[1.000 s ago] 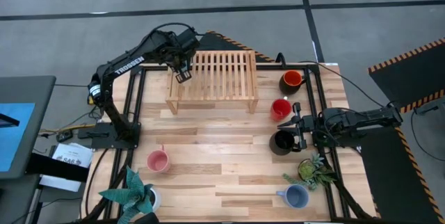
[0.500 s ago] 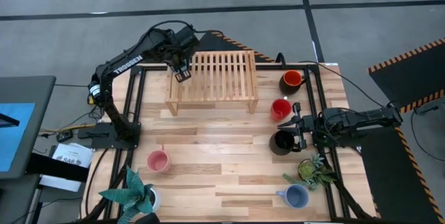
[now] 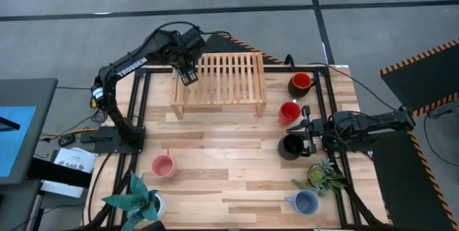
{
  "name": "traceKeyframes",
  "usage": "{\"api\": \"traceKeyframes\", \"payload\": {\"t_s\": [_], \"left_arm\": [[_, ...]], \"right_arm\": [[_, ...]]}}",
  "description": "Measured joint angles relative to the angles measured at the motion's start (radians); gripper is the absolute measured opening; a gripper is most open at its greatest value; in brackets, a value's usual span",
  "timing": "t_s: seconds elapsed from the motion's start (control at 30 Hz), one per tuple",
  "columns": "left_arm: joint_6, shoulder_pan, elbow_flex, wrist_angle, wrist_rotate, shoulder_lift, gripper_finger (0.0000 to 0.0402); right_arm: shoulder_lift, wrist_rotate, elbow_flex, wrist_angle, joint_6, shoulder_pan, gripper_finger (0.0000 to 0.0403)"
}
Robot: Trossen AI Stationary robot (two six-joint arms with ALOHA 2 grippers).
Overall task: Place coffee mugs
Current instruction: Put the red cup on the shelf
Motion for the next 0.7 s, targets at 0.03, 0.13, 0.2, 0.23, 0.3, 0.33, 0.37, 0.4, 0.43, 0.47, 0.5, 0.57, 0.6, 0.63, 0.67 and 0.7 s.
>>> {"api": "traceKeyframes", "payload": {"t_s": [0.03,0.13,0.2,0.23,0.3,0.33,0.37,0.4,0.43,0.47,0.5,0.57,0.6,0.63,0.67,0.7], "left_arm": [[-0.001,-0.003,0.000,0.000,-0.001,0.000,0.0111],[-0.002,-0.012,0.000,0.000,-0.001,0.000,0.0141],[-0.002,-0.017,0.001,-0.001,-0.001,0.000,0.0155],[-0.006,-0.019,0.003,-0.001,0.000,-0.001,0.0159],[-0.016,-0.023,0.026,-0.005,0.000,-0.001,0.0163],[-0.020,-0.026,0.042,-0.004,0.001,-0.002,0.0164],[-0.022,-0.029,0.062,-0.004,0.003,-0.002,0.0165],[-0.023,-0.032,0.085,-0.004,0.007,-0.002,0.0165],[-0.029,-0.037,0.110,-0.003,0.011,-0.002,0.0165],[-0.040,-0.042,0.139,-0.002,0.017,-0.002,0.0165],[-0.051,-0.045,0.167,-0.001,0.032,-0.003,0.0165],[-0.073,-0.053,0.219,0.003,0.085,-0.006,0.0165],[-0.080,-0.055,0.229,0.015,0.126,-0.014,0.0165],[-0.084,-0.057,0.229,0.032,0.171,-0.029,0.0165],[-0.084,-0.062,0.219,0.063,0.211,-0.047,0.0165],[-0.084,-0.067,0.198,0.103,0.248,-0.070,0.0165]], "right_arm": [[0.000,0.000,0.000,0.000,0.000,0.000,0.0054],[0.000,0.000,0.000,0.000,0.000,0.000,0.0054],[0.000,0.000,0.000,0.000,0.000,0.000,0.0054],[0.000,0.000,0.000,0.000,0.000,0.000,0.0054],[0.000,0.000,0.000,0.000,0.000,0.000,0.0054],[0.000,0.000,0.000,0.000,0.000,0.000,0.0054],[0.000,0.000,0.000,0.000,0.000,0.000,0.0054],[0.000,0.000,0.000,0.000,0.000,0.000,0.0054],[0.000,0.000,0.000,0.000,0.000,0.000,0.0054],[0.000,0.000,0.000,0.000,0.000,0.000,0.0054],[0.000,0.000,0.000,0.000,0.000,0.000,0.0054],[0.000,0.000,0.000,0.000,0.000,0.000,0.0054],[0.000,0.000,0.000,0.000,0.000,0.000,0.0054],[0.000,0.000,0.000,0.000,0.000,0.000,0.0054],[0.000,0.000,0.000,0.000,0.000,0.000,0.0054],[0.000,0.000,0.000,0.000,0.000,0.000,0.0054]]}}
